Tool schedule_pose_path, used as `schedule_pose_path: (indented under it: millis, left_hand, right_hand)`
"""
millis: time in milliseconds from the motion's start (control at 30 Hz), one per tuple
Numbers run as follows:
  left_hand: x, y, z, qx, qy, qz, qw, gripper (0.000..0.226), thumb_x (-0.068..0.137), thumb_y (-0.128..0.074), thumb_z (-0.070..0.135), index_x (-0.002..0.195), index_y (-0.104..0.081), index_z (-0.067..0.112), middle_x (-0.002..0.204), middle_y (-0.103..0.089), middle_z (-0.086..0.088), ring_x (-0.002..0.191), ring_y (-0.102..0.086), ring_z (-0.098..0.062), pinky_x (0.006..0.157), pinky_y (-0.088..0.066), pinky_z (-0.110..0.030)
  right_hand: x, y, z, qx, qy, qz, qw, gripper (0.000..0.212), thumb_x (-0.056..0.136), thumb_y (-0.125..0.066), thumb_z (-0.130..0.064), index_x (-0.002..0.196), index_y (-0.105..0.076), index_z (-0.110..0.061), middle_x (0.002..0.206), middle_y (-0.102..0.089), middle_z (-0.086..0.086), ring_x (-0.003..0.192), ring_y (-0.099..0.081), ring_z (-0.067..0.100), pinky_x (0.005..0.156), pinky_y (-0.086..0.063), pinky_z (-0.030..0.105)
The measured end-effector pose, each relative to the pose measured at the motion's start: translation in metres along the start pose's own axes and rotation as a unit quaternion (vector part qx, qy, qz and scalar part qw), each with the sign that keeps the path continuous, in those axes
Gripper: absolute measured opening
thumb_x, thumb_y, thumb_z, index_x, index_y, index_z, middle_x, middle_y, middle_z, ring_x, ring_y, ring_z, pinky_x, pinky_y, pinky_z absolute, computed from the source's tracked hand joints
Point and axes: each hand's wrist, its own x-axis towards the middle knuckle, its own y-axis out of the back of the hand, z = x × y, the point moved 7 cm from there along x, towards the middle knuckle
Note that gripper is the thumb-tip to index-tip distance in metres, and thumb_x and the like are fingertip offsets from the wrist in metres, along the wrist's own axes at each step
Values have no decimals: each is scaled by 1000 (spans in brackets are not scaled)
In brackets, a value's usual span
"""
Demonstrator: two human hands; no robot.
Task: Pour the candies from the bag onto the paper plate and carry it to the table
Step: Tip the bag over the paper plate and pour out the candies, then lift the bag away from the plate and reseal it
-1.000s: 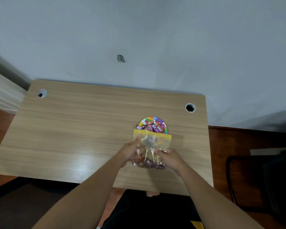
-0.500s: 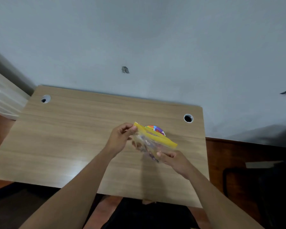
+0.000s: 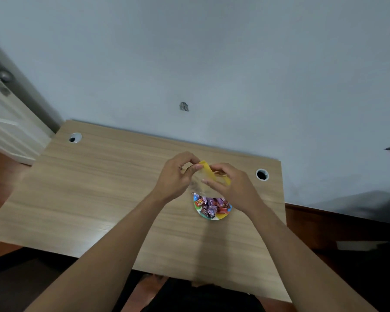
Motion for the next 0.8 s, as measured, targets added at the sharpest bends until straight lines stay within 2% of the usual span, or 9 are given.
schedule_pose_path:
  millis: [100,167,233,300,433,467,533,600,800]
  left_hand:
    - [-1,6,6,29,-25,20,999,8,99,-75,23,96,-75,15,94,-73,10,90,-62,-2,77,-36,-9]
    - [-4,10,7,29,-25,36,999,9,98,-76,23,94,-75,15,93,-73,9,89,-60,2,78,-36,-8]
    - [-6,15,6,6,-11,49,999,11,96,-79,22,91,-76,13,90,-74,4,85,-62,4,75,-37,-6]
    - [-9,20,6,-18,0,66,998,10,94,-81,20,89,-79,12,88,-76,2,83,-66,-2,74,-39,-5]
    - [-14,22,3,-33,14,83,996,9,93,-82,21,92,-81,12,91,-77,2,89,-69,-8,76,-43,-7]
    - [-16,21,0,-41,22,80,996,9,94,-81,22,94,-80,12,92,-76,4,90,-70,-9,77,-51,-14]
    - [-20,19,-6,-51,41,82,995,7,96,-78,22,95,-76,15,94,-72,8,90,-70,-11,71,-63,-39]
    - [-23,20,-6,-40,48,98,993,5,96,-76,21,94,-74,17,94,-71,9,90,-69,-12,71,-63,-48]
    - [-25,34,-1,-19,63,133,989,3,94,-76,12,91,-74,12,94,-74,4,94,-69,-12,87,-54,-32]
  right_hand:
    - [12,-4,-18,-6,27,30,999,25,91,-84,-42,109,-79,-26,101,-81,-13,96,-75,5,89,-58,23]
    - [17,-5,-22,-13,27,54,998,20,93,-82,-42,102,-80,-25,94,-81,-13,90,-75,6,85,-59,27]
    - [21,-7,-23,-39,26,57,997,20,95,-79,-44,101,-80,-25,90,-80,-13,87,-75,6,82,-61,34]
    - [24,-10,-24,-75,33,57,995,21,96,-75,-45,100,-79,-25,87,-79,-12,84,-74,8,79,-61,41]
    - [25,-18,-30,-118,50,43,991,29,99,-66,-52,93,-73,-25,81,-73,-7,78,-70,17,72,-59,48]
    - [25,-20,-31,-128,53,40,990,31,99,-63,-54,93,-71,-25,81,-72,-7,78,-68,18,71,-58,48]
    - [24,-25,-32,-144,59,32,987,32,99,-60,-57,93,-69,-27,82,-70,-7,79,-67,18,71,-57,49]
    - [23,-29,-32,-148,62,24,987,33,98,-59,-60,95,-68,-28,82,-69,-8,78,-66,16,71,-57,49]
    - [26,-26,-31,-146,68,14,987,33,96,-65,-60,96,-72,-27,86,-73,-11,81,-70,14,74,-59,45]
